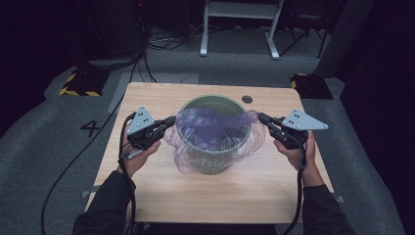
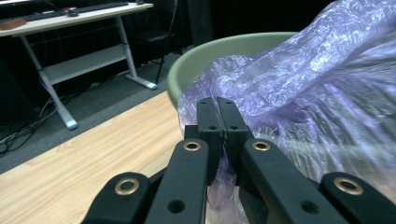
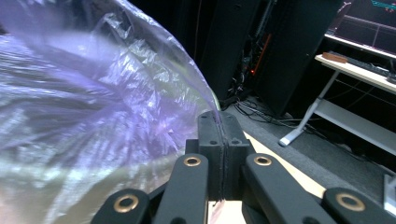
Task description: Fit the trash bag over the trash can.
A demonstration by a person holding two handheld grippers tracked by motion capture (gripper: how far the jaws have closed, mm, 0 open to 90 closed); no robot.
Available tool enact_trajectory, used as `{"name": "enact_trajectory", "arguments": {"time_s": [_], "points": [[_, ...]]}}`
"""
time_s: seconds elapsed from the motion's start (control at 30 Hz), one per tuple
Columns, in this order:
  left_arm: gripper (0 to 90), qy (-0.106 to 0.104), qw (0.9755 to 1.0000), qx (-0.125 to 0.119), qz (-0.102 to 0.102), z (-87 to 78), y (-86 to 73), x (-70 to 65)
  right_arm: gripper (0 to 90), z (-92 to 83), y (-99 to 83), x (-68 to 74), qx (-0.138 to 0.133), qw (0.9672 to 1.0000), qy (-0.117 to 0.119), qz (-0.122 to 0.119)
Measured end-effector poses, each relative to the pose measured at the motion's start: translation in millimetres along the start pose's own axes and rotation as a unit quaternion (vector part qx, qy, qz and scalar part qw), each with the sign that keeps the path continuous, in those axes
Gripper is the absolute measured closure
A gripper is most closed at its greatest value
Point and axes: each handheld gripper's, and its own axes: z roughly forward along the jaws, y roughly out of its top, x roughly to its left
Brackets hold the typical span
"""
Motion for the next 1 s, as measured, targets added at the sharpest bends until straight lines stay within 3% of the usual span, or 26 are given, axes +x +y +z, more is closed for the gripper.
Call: {"name": "enact_trajectory", "arguments": {"time_s": [0.23, 0.33, 0.47, 0.6, 0.77, 0.87, 1.0], "points": [[89.4, 0.009, 0.9998, -0.004, -0.018, 15.9, -2.3, 14.3, 90.0, 29.4, -3.0, -16.6, 0.045, 0.9986, -0.017, 0.021], [88.6, 0.013, 0.9997, 0.0, -0.022, 22.5, -3.2, 18.3, 89.9, 37.6, -6.9, -26.3, 0.059, 0.9967, -0.018, 0.051], [87.7, 0.027, 0.9993, 0.003, -0.027, 29.9, -3.0, 23.0, 89.7, 44.5, -9.9, -33.8, 0.078, 0.9942, -0.026, 0.07], [88.9, 0.031, 0.9993, 0.013, -0.015, 38.2, -2.6, 25.5, 89.6, 49.8, -12.2, -37.8, 0.084, 0.9932, -0.027, 0.075], [89.3, 0.032, 0.9991, 0.013, -0.024, 47.4, -5.0, 31.7, 88.6, 58.3, -15.3, -42.9, 0.088, 0.992, -0.026, 0.087], [89.3, 0.04, 0.9989, 0.018, -0.019, 54.7, -5.8, 35.9, 86.7, 65.1, -17.0, -45.1, 0.089, 0.9912, -0.023, 0.096], [89.3, 0.038, 0.9986, 0.015, -0.033, 62.7, -8.7, 43.8, 85.0, 73.5, -18.6, -47.2, 0.098, 0.9889, -0.028, 0.109]]}}
